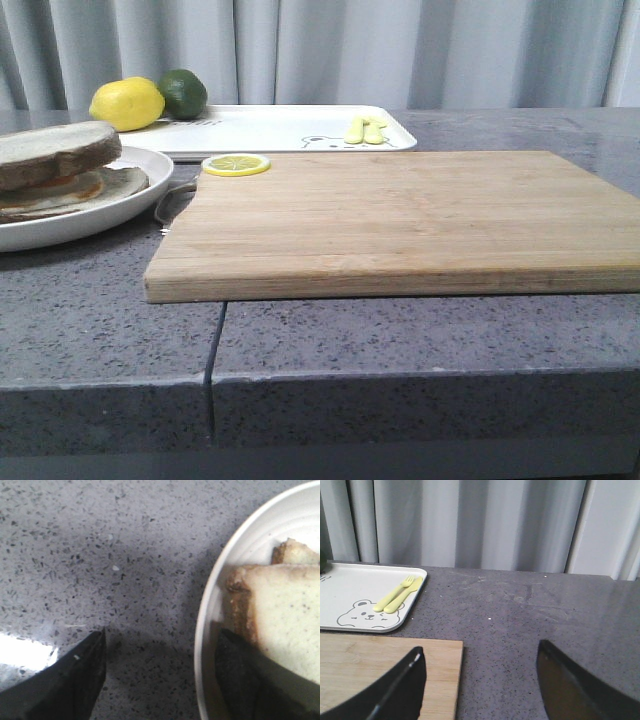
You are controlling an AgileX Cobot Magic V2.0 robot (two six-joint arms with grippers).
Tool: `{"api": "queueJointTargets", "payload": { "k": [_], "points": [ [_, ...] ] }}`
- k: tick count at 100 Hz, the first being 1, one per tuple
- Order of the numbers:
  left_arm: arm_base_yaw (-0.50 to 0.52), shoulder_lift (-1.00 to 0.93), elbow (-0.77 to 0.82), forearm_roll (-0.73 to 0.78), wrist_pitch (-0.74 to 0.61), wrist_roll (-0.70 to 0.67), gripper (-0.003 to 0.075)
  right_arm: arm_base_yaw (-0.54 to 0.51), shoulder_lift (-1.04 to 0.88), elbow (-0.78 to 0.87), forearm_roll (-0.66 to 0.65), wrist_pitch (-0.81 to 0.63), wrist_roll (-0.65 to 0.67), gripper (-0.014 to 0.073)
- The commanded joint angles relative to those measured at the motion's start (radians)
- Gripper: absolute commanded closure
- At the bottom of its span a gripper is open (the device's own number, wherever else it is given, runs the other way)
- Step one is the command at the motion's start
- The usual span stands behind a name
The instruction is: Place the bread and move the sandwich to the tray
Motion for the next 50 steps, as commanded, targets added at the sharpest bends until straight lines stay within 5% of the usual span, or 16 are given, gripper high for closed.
{"api": "queueJointTargets", "payload": {
  "k": [1, 21, 50],
  "points": [
    [-0.008, -0.023, -0.026, -0.015, -0.045, -0.003, 0.0290, -0.005, -0.001, -0.029, -0.005, -0.084, -0.002, 0.0116],
    [-0.008, -0.023, -0.026, -0.015, -0.045, -0.003, 0.0319, -0.005, -0.001, -0.029, -0.005, -0.084, -0.002, 0.0116],
    [-0.008, -0.023, -0.026, -0.023, -0.043, -0.003, 0.0587, -0.005, -0.001, -0.029, -0.006, -0.083, -0.002, 0.0116]
  ]
}}
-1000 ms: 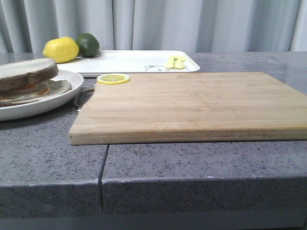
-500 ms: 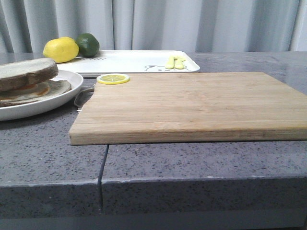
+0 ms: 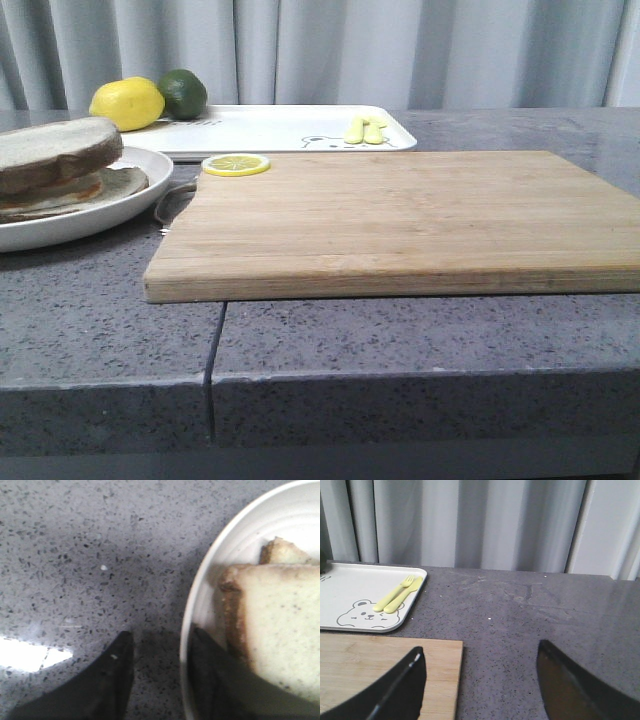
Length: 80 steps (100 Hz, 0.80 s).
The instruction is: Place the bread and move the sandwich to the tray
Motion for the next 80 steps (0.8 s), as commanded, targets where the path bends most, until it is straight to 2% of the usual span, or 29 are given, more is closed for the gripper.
{"api": "queueJointTargets", "payload": {
  "k": [1, 15, 80],
  "points": [
    [-0.006, -0.023, -0.026, -0.009, -0.040, -0.003, 0.0594, -0.005, -0.001, -0.029, -0.006, -0.083, -0.002, 0.0116],
    [-0.006, -0.023, -0.026, -0.042, -0.040, -0.003, 0.0740, -0.005, -0.001, -0.029, -0.006, -0.083, -0.002, 0.0116],
    [-0.004, -0.066, -0.026, -0.217, -0.060, -0.003, 0.0739, -0.005, -0.001, -0.029, -0.006, -0.083, -0.002, 0.0116]
  ]
}}
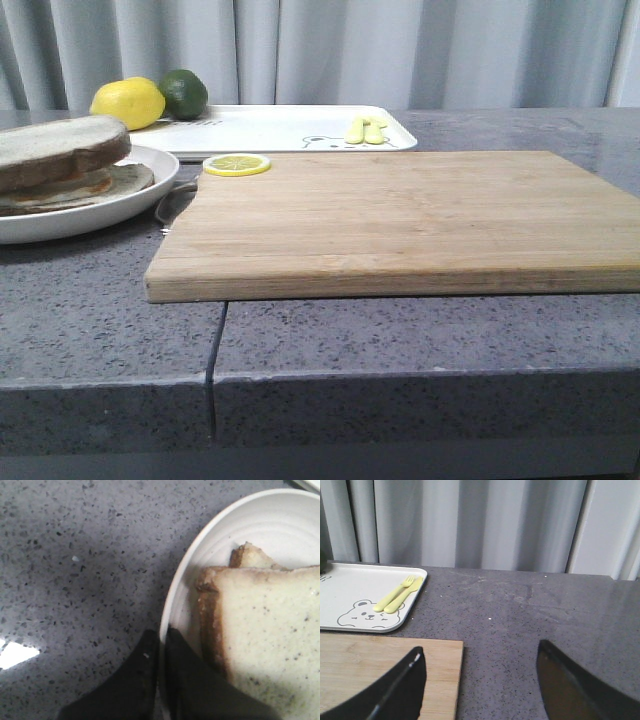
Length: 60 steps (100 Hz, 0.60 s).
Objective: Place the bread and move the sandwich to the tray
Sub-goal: 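Grip the plate rim with the left gripper and lift the plate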
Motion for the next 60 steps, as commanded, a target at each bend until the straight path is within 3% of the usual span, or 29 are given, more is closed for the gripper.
{"api": "queueJointTargets", "payload": {
  "k": [1, 47, 60],
  "points": [
    [-0.004, -0.056, -0.028, -0.048, -0.050, -0.003, 0.0739, -0.005, -0.001, -0.029, -0.006, -0.083, -0.002, 0.0116],
    [-0.004, -0.141, -0.028, -0.190, -0.062, -0.003, 0.0739, -0.005, -0.001, -0.029, -0.006, -0.084, -0.002, 0.0116],
    [-0.004, -0.143, -0.028, -0.290, -0.076, 0.054, 0.0739, -0.005, -0.001, -0.029, -0.005, -0.084, -0.002, 0.0116]
  ]
}}
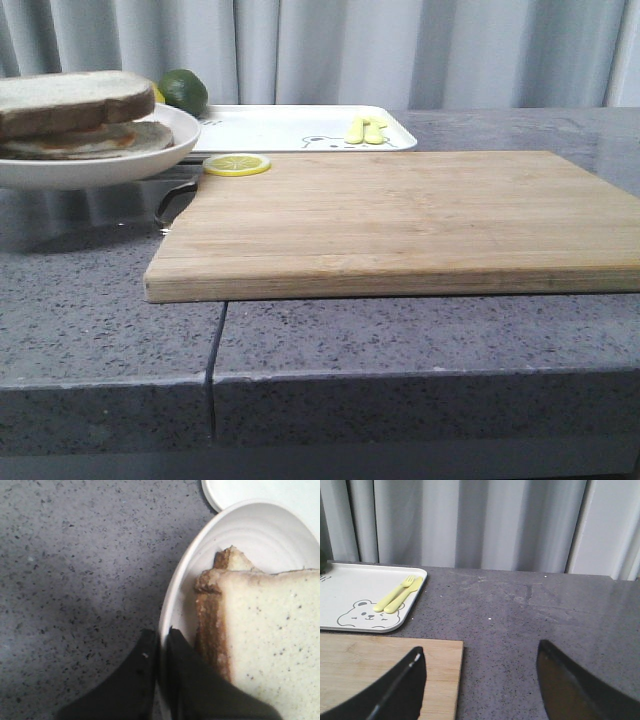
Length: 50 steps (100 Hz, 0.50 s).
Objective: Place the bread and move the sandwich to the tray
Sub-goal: 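Grip the plate rim with the left gripper and lift the plate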
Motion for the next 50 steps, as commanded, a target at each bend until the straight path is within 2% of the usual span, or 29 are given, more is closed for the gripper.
{"api": "queueJointTargets", "payload": {
  "k": [1, 13, 50],
  "points": [
    [-0.004, -0.037, -0.030, -0.126, -0.077, 0.036, 0.0739, -0.005, -0.001, -0.029, -0.005, -0.084, -0.002, 0.0116],
    [-0.004, -0.037, -0.035, -0.227, -0.095, 0.103, 0.0739, -0.005, -0.001, -0.029, 0.002, -0.084, -0.002, 0.0116],
    [-0.004, 0.115, -0.205, -0.278, -0.040, 0.143, 0.0739, -0.005, -0.001, -0.029, 0.021, -0.085, -0.002, 0.0116]
  ]
}}
